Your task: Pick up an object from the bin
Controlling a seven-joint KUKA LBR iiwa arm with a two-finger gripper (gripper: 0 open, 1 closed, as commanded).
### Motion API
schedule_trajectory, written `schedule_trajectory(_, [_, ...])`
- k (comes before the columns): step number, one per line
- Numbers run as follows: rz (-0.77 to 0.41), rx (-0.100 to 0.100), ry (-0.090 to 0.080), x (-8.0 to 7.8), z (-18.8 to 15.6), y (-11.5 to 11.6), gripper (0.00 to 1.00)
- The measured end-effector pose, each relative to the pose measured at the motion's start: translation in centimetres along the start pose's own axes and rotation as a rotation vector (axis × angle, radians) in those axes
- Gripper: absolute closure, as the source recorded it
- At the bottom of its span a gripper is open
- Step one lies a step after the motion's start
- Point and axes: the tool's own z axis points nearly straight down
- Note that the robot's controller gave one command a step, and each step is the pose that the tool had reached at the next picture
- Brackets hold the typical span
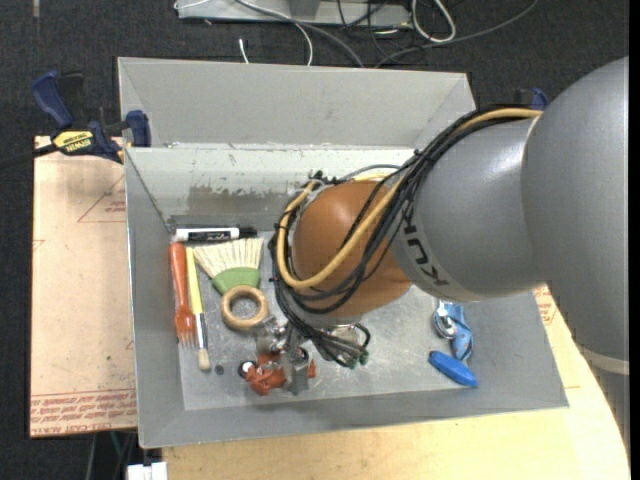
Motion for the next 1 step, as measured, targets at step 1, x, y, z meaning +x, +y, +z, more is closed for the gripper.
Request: schedule_trajectory(1, [0.001, -0.001, 0.002, 0.04, -3.63, 0.05, 1.00])
